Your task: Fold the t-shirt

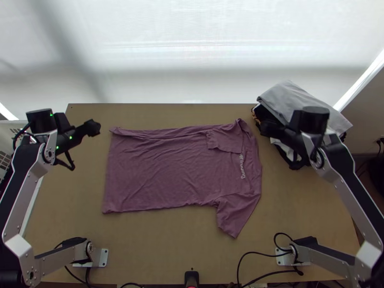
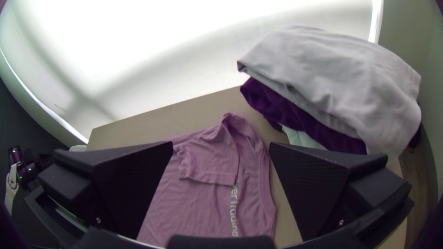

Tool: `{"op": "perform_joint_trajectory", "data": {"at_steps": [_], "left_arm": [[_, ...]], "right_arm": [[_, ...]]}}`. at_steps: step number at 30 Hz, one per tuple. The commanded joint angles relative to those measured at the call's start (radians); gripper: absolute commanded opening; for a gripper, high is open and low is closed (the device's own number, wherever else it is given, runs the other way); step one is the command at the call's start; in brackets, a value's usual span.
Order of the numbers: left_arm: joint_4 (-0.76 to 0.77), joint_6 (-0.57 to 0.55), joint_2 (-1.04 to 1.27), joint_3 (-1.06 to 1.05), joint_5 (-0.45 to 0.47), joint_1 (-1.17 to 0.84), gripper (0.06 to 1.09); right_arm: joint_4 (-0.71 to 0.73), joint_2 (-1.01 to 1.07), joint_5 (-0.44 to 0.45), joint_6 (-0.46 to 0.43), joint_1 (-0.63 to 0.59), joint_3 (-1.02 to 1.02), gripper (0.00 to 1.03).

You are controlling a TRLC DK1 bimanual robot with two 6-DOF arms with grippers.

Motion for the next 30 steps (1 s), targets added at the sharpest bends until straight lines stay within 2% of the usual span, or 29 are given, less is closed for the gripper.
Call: {"op": "perform_joint_trajectory", "data": {"at_steps": [1,9,18,21,24,25,27,28,30], "left_arm": [[-0.092,0.059,-0.056,-0.067,0.025,0.005,1.04],[-0.201,0.09,-0.171,-0.144,0.029,0.005,1.04],[-0.254,0.101,-0.218,-0.17,0.037,0.006,1.04],[-0.254,0.104,-0.23,-0.168,0.037,0.014,1.04],[-0.255,0.112,-0.237,-0.168,0.037,0.022,1.04],[-0.255,0.112,-0.237,-0.168,0.037,0.022,1.04],[-0.257,0.113,-0.238,-0.168,0.037,0.022,1.04],[-0.257,0.116,-0.24,-0.168,0.037,0.022,1.04],[-0.257,0.121,-0.24,-0.168,0.037,0.022,1.04]], "right_arm": [[-0.106,-0.083,-0.046,0.038,-0.016,-0.096,0.98],[-0.281,-0.251,-0.181,0.038,-0.017,-0.297,0.98],[-0.347,-0.241,-0.245,0.023,-0.028,-0.445,0.97],[-0.345,-0.24,-0.25,0.017,-0.034,-0.484,0.87],[-0.337,-0.238,-0.253,0.001,-0.031,-0.518,0.86],[-0.325,-0.237,-0.253,0.0,-0.031,-0.529,0.8],[-0.29,-0.232,-0.251,-0.003,-0.036,-0.549,0.6],[-0.27,-0.231,-0.251,-0.006,-0.044,-0.558,0.53],[-0.245,-0.22,-0.251,-0.017,-0.047,-0.572,0.53]]}}
